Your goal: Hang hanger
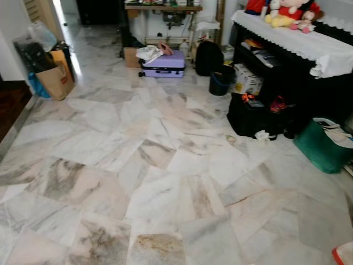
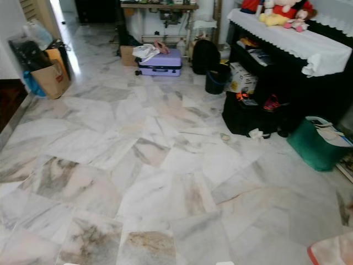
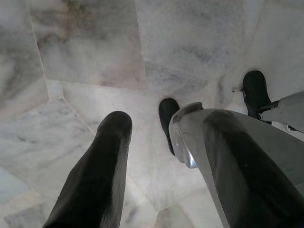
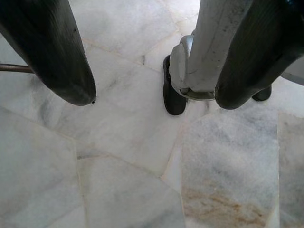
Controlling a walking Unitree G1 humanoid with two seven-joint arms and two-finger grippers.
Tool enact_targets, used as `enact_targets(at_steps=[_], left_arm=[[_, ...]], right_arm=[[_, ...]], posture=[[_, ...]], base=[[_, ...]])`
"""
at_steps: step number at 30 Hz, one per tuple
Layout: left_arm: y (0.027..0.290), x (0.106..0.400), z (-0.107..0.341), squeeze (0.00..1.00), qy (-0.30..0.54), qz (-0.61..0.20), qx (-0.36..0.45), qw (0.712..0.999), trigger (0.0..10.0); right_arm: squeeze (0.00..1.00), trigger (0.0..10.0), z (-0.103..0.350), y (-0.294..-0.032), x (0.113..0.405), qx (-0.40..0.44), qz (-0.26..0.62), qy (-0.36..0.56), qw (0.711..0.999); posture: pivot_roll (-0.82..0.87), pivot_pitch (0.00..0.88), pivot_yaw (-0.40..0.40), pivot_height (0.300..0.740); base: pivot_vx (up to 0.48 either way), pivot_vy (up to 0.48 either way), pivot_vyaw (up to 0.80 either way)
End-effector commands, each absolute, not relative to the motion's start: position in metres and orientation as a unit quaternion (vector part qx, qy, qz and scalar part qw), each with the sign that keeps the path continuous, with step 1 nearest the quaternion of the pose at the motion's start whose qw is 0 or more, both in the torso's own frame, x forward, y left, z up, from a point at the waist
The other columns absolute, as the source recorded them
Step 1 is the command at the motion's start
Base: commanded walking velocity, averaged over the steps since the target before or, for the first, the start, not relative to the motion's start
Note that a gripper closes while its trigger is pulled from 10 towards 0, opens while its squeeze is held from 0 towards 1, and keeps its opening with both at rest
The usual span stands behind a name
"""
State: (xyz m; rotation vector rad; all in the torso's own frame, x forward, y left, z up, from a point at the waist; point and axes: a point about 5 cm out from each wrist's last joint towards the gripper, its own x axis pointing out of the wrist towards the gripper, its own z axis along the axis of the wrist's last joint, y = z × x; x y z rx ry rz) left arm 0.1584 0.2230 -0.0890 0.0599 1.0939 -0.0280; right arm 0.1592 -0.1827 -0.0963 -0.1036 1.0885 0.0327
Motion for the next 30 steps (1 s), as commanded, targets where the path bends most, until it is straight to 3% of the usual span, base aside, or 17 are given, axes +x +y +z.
enact_targets(at_steps=[1,8,13,21,30], left_arm=[[0.241,0.095,-0.105,0.0,0.541,0.103,-0.025,0.834,10.0],[0.244,0.121,-0.097,0.0,0.508,0.107,-0.026,0.854,10.0],[0.247,0.129,-0.093,0.0,0.497,0.103,-0.02,0.861,10.0],[0.241,0.104,-0.103,0.0,0.538,0.085,-0.009,0.839,10.0],[0.237,0.131,-0.096,0.0,0.512,0.069,0.01,0.856,10.0]], right_arm=[[0.0,10.0,-0.08,-0.253,0.16,0.066,-0.087,0.463,0.879],[0.0,10.0,-0.086,-0.264,0.131,0.043,-0.072,0.496,0.864],[0.0,10.0,-0.085,-0.253,0.144,0.056,-0.066,0.483,0.871],[0.0,10.0,-0.083,-0.255,0.148,0.061,-0.078,0.472,0.876],[0.0,10.0,-0.083,-0.25,0.155,0.083,-0.114,0.462,0.876]], posture=[[0.18,0.0,-0.044,0.74],[0.25,0.0,-0.105,0.74],[0.25,0.0,-0.121,0.74],[0.17,0.0,-0.044,0.74],[0.19,0.0,-0.039,0.74]], base=[[0.0,0.0,-0.79],[0.0,0.0,-0.79],[0.0,0.0,-0.79],[0.0,0.0,-0.79],[0.0,0.0,-0.79]])
